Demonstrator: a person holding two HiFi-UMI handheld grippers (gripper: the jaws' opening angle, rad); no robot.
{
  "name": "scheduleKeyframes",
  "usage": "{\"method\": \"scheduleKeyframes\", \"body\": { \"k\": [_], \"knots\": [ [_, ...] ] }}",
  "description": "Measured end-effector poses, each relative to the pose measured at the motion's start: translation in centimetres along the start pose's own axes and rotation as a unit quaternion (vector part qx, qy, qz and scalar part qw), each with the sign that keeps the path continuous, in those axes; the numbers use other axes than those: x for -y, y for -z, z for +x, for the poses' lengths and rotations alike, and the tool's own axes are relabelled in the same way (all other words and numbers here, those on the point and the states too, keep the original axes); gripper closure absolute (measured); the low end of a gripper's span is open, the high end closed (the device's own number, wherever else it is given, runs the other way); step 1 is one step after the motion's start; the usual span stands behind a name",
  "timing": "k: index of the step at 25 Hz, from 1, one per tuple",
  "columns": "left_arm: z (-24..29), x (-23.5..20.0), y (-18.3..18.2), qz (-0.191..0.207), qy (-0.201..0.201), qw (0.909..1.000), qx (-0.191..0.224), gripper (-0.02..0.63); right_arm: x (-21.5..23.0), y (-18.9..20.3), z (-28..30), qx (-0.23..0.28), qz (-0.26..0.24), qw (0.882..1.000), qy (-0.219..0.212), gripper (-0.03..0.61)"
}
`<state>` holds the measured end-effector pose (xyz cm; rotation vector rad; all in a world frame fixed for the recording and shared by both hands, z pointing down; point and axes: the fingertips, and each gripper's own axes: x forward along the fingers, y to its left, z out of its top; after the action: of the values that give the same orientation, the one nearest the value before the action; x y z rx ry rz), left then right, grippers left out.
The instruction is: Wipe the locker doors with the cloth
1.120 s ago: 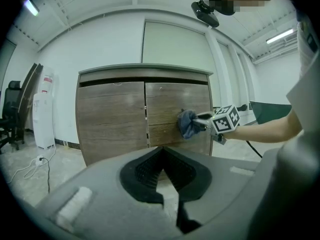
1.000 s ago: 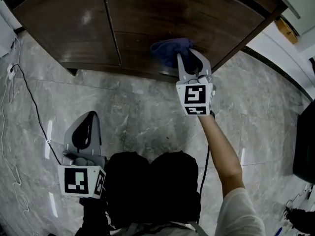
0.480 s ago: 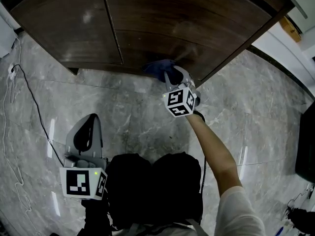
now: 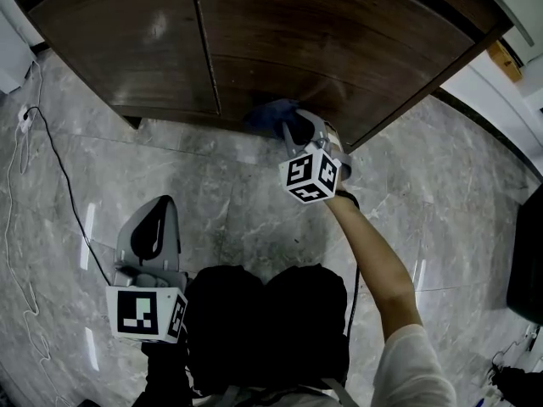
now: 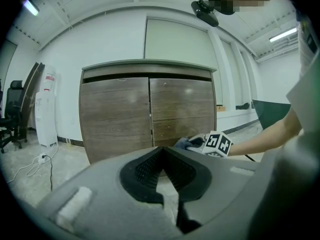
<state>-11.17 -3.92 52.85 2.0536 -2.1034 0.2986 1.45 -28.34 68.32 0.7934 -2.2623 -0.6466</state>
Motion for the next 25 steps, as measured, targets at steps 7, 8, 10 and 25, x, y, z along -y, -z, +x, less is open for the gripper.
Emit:
{"method": "scheduleKeyframes", "body": {
  "k": [7, 8, 10, 25],
  "knots": [
    [0.1, 0.1, 0.6, -0.012, 0.003, 0.9999, -0.001, 0.611, 7.3, -10.1, -4.5, 0.073, -0.005, 0.996, 0.053, 0.499],
    [0.1, 0.0, 0.6, -0.013, 0.004, 0.9999, -0.002, 0.611, 8.5, -11.6, -5.2, 0.082, -0.002, 0.995, 0.06, 0.499],
    [0.1, -0.2, 0.5, -0.014, 0.003, 0.9999, -0.001, 0.611, 10.8, -14.7, -6.5, 0.102, 0.001, 0.992, 0.072, 0.499],
    [-0.4, -1.1, 0.7, -0.02, -0.007, 0.9998, 0.003, 0.611, 18.5, -27.5, -10.4, 0.203, -0.022, 0.967, 0.151, 0.497]
  ]
}}
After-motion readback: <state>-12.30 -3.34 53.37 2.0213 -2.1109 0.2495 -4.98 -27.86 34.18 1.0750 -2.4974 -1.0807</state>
